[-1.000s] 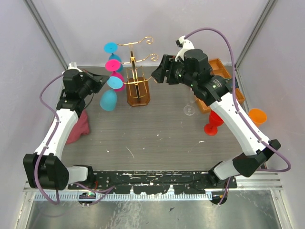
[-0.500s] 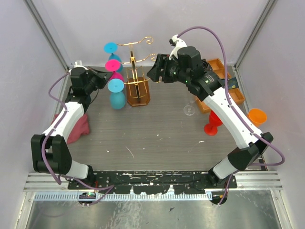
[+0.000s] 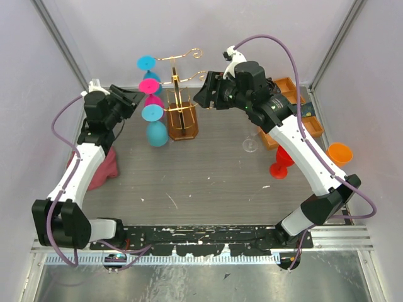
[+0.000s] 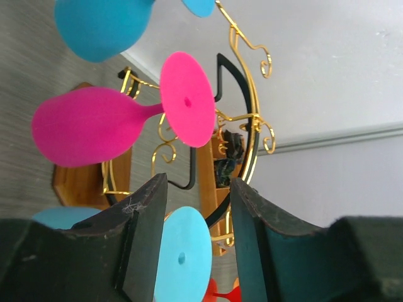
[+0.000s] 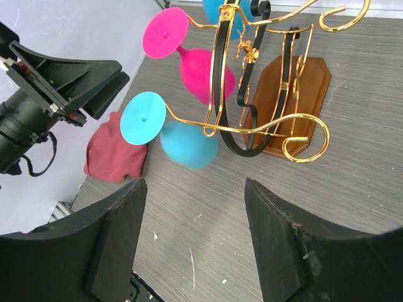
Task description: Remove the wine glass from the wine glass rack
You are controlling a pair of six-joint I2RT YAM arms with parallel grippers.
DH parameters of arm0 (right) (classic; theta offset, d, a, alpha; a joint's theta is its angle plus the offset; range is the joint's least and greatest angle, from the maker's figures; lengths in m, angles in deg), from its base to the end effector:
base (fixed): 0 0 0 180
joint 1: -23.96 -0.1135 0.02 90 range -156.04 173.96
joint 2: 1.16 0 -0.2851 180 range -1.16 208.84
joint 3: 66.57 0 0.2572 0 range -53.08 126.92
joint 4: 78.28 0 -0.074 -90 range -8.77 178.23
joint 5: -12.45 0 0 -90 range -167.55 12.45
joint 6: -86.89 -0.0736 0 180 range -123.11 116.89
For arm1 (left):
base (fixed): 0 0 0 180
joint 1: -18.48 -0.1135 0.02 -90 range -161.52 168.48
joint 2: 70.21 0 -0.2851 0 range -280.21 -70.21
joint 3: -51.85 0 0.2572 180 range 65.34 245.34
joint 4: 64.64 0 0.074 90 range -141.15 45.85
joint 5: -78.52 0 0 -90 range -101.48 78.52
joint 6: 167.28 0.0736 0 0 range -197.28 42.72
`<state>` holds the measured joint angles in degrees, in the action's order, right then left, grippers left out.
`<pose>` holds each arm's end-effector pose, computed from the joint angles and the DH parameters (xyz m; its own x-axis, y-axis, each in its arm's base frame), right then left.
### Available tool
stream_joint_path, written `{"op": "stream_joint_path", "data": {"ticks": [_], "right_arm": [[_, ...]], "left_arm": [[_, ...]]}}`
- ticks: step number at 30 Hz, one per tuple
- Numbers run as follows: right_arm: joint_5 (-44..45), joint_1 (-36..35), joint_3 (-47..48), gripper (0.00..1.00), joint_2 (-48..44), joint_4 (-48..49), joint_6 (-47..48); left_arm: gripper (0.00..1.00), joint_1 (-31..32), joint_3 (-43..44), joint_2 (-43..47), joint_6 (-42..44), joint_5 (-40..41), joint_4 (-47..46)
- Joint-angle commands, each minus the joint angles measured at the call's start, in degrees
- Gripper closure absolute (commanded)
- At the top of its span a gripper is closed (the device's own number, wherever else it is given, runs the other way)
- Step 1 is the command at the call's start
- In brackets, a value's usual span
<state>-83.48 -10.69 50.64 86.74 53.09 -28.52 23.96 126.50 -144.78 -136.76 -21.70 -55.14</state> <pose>0.3023 0.2182 0.4756 -0.5229 0.1574 -0.8377 -0.4665 0.7697 0.4358 0.3430 -0.0460 0.3647 -0.3138 -0.8216 -0.4760 -0.0041 0.5025 -0.8646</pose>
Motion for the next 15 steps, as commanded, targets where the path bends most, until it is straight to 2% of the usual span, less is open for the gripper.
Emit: {"op": "stream_joint_path", "data": {"ticks": [1, 5, 12, 15], "right_arm": [[-0.6, 0.2, 1.1, 0.31, -1.5, 2.7, 0.5], [-0.9, 0.2, 0.5, 0.31, -1.6, 3.0, 0.2], [-1.1, 0.3, 0.5, 0.31, -1.7, 3.2, 0.0], [-0.9, 0.2, 0.4, 0.32, -1.9, 3.2, 0.0]], "left_arm": [[0.48, 0.1, 1.0, 4.2, 5.7, 5.0, 9.6], [0.48, 0.1, 1.2, 5.2, 6.6, 3.6, 14.6], [0.49, 0.0, 0.0, 4.1, 4.4, -2.4, 14.5], [0.54, 0.1, -0.4, 2.9, 3.5, -4.6, 13.6]]}}
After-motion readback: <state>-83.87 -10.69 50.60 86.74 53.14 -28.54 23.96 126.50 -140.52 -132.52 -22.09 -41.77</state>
